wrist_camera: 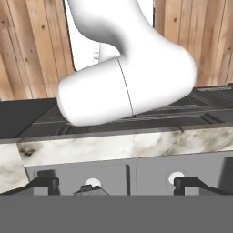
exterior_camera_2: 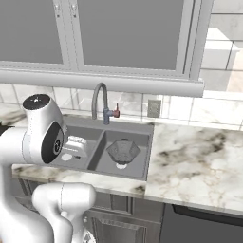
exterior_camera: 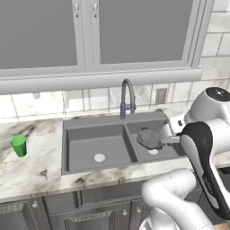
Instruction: Place the cup in the left basin and the colander in the right basin of the sink.
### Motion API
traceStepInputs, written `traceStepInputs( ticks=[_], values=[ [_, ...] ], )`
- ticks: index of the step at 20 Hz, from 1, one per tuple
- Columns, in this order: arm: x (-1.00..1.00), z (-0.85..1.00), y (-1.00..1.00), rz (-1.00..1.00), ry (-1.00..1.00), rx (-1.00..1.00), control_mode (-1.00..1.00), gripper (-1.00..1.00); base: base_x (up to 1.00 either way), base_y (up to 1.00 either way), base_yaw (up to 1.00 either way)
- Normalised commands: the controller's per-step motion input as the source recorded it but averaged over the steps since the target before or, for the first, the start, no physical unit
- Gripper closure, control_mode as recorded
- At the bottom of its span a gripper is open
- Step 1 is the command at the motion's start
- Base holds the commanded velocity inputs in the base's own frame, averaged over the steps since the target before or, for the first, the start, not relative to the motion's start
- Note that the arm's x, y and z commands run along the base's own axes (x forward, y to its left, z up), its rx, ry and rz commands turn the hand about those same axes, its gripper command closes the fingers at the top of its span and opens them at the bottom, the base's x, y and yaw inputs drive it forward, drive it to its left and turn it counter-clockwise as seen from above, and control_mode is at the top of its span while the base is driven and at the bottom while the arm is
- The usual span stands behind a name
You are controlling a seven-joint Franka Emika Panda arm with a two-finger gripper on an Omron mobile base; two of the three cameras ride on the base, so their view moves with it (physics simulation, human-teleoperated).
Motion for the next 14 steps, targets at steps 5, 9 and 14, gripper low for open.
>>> traceStepInputs(
  ticks=[5, 9, 14],
  values=[
    [0.00, 0.00, 0.00, 0.00, 0.00, 0.00, 1.00, -1.00, -0.21, 0.34, 0.00],
    [0.00, 0.00, 0.00, 0.00, 0.00, 0.00, 1.00, -1.00, -0.19, 0.53, 0.00],
    [0.00, 0.00, 0.00, 0.00, 0.00, 0.00, 1.00, -1.00, -0.23, 0.61, 0.00]
  ],
)
